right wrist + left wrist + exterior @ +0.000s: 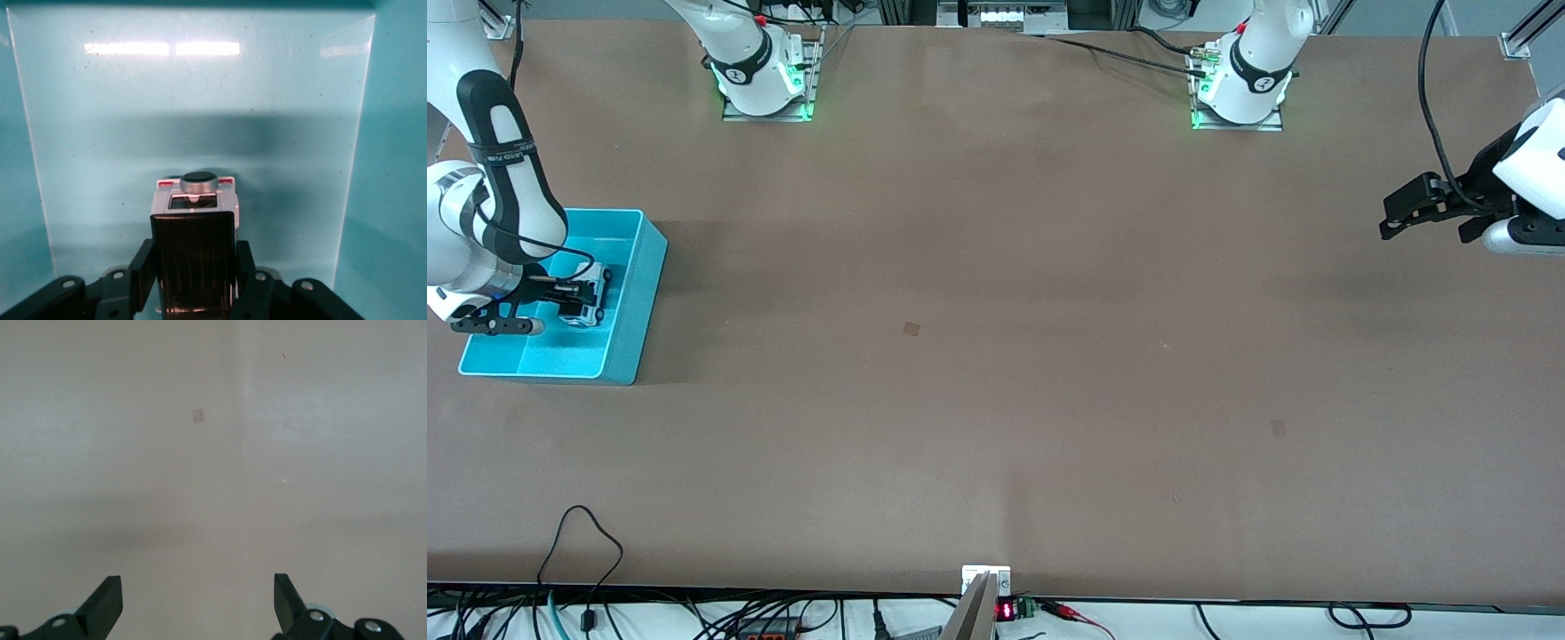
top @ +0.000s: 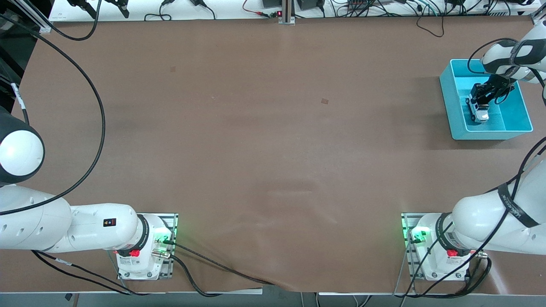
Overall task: Wind and store white jeep toy
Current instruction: 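Open the right gripper to release the jeep in the bin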
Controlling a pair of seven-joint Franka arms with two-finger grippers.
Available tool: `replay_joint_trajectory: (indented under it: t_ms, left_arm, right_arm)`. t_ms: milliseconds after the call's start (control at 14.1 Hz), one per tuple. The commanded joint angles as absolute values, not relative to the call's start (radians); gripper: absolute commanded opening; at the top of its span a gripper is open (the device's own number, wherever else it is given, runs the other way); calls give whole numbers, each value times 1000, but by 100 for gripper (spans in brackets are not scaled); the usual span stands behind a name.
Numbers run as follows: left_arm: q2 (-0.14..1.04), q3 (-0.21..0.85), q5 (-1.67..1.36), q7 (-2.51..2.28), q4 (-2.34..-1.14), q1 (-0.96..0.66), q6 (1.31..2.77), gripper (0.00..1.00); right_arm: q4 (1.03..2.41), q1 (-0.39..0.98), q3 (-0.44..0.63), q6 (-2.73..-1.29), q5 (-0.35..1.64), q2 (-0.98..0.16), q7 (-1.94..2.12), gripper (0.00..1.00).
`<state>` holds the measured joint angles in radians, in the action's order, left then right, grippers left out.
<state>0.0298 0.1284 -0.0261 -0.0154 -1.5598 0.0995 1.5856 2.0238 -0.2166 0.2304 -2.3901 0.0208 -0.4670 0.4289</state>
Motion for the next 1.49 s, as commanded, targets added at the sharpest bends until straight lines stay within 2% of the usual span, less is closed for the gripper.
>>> replay_joint_trajectory:
  t_ms: [0,71,283,425,849,1415]
  left_arm:
    - [12,129,-40,-9,-1568,104,1594,100]
    - [12,129,-41,-9,-1568,104,1594,100]
    - [12,129,-41,-11,-1566,104,1595,100]
    - [12,129,-41,-11,-1568,104,1595,100]
    - [11,132,-41,-11,-1566,101,1595,100]
    - [11,132,-41,-11,-1565,101,1595,100]
  right_arm:
    - [2006,-229,221,-2391,25,-477,443,67]
    - [2006,-229,221,-2391,25,-477,443,68]
    - [2006,-224,221,-2390,26,-471,437,85]
    - [2006,-216,221,-2388,29,-459,434,100]
    - [1996,-186,213,-2315,31,-347,425,100]
    - [1786,-95,212,-1901,17,-195,365,100]
